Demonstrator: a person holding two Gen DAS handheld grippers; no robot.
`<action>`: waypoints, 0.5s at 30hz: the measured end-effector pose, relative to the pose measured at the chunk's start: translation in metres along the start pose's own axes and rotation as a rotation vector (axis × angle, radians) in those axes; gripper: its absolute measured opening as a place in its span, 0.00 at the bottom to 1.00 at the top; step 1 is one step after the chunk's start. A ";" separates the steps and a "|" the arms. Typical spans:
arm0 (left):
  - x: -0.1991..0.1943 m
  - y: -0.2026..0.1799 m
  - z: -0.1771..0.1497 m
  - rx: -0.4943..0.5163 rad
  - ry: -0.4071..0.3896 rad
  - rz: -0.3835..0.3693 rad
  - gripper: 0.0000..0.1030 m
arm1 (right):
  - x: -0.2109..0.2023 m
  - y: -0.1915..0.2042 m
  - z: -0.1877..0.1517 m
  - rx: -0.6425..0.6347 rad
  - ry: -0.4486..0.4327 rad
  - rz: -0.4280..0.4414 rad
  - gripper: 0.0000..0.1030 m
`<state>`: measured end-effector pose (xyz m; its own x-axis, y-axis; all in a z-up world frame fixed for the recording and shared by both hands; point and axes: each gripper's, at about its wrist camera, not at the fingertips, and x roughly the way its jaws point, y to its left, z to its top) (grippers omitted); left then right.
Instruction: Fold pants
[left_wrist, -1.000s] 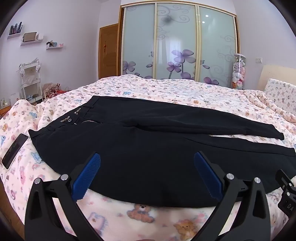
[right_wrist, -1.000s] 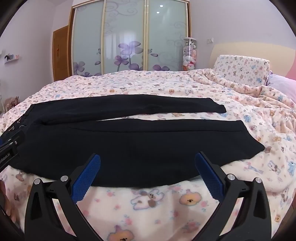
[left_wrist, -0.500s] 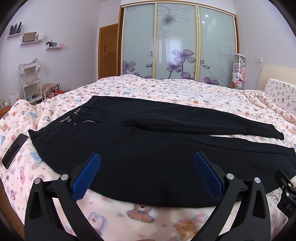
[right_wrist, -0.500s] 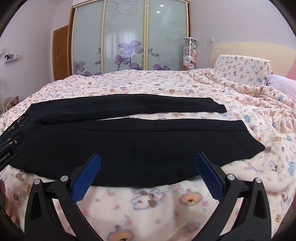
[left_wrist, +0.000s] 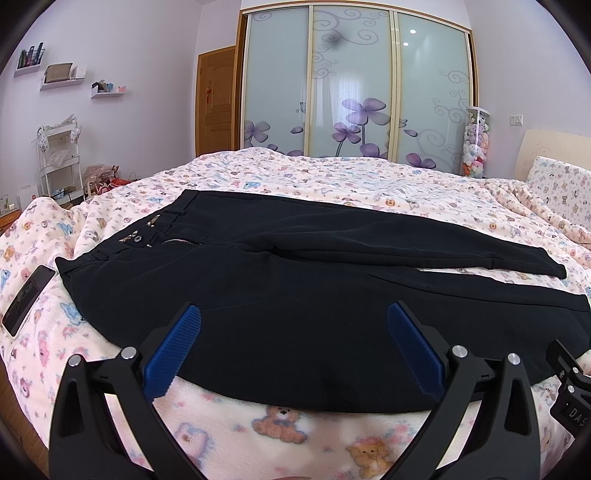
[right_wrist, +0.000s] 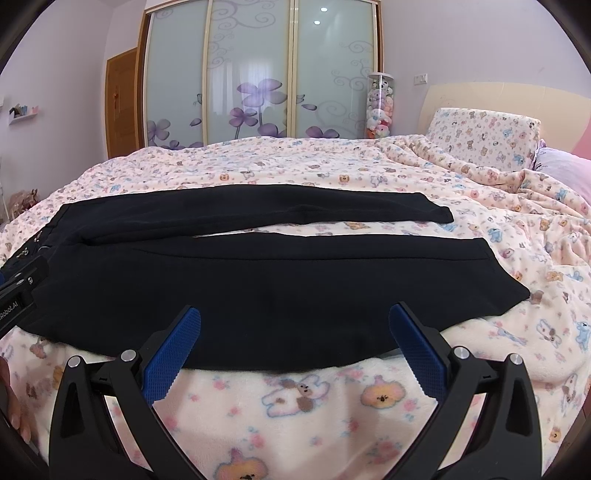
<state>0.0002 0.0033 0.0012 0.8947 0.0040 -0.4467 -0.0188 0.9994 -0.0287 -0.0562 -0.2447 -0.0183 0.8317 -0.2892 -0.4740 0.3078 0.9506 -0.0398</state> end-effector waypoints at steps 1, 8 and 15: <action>0.000 0.000 0.000 0.001 0.000 0.000 0.98 | 0.000 0.000 0.000 0.001 0.000 0.000 0.99; 0.000 0.000 0.000 0.000 0.000 0.001 0.98 | 0.001 0.001 -0.002 0.001 0.002 0.000 0.99; 0.000 0.000 0.000 0.000 0.001 0.001 0.98 | 0.002 0.001 -0.002 0.001 0.003 0.000 0.99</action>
<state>0.0003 0.0032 0.0013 0.8943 0.0047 -0.4474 -0.0195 0.9994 -0.0284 -0.0554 -0.2440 -0.0213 0.8302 -0.2889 -0.4767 0.3082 0.9505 -0.0392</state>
